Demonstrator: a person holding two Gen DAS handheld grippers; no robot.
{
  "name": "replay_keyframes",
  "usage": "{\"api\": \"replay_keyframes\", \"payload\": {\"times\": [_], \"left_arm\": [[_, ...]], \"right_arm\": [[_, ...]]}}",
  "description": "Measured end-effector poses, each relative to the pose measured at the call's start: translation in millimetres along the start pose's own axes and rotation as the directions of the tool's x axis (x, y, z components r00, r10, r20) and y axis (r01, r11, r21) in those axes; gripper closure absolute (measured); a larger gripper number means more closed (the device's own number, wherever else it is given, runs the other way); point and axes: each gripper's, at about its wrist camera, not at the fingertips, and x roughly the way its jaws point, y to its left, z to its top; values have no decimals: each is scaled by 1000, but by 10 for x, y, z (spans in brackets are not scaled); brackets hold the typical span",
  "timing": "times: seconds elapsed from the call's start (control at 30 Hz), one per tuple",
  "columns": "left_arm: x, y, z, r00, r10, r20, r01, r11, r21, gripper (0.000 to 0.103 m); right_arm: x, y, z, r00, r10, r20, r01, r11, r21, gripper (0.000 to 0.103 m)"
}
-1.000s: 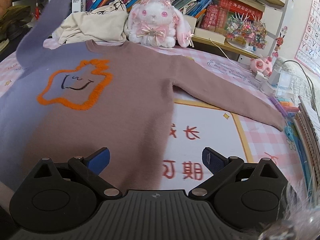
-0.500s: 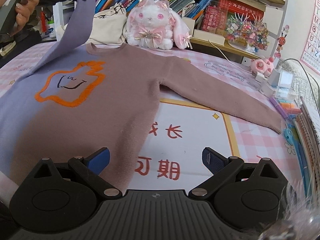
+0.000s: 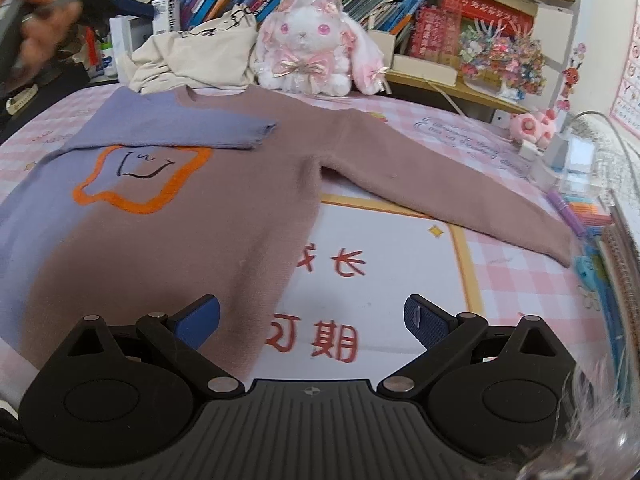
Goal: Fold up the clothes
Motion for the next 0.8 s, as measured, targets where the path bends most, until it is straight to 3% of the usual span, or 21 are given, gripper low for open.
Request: {"api": "replay_keyframes", "payload": {"times": [0.13,0.23,0.3,0.43,0.63,0.7,0.8], "left_arm": [[-370,394,-198,983,181,-31,-179,983,45,35],[-616,720,-491,945,313,-98,-304,948,93,35],[-746,915,-673,916,376,-138,-362,925,118,36],[-859,1193,-928,888,416,-198,-397,909,128,36],[-790,1390,-1013,886,406,-221,-379,912,158,37],[-764,1463,-1021,893,386,-231,-359,921,150,43],[-716,1568,-1042,902,344,-262,-321,939,128,61]], "right_arm": [[41,71,30,999,48,-3,-48,999,4,6],[62,117,46,998,67,-9,-67,998,13,9],[67,144,53,998,63,-21,-62,998,18,18],[63,183,52,998,34,-48,-32,999,41,24],[44,188,-1,993,-24,-114,39,991,130,42],[33,203,-31,991,-27,-132,49,985,165,50],[18,252,-51,989,-21,-144,51,976,213,60]]}}
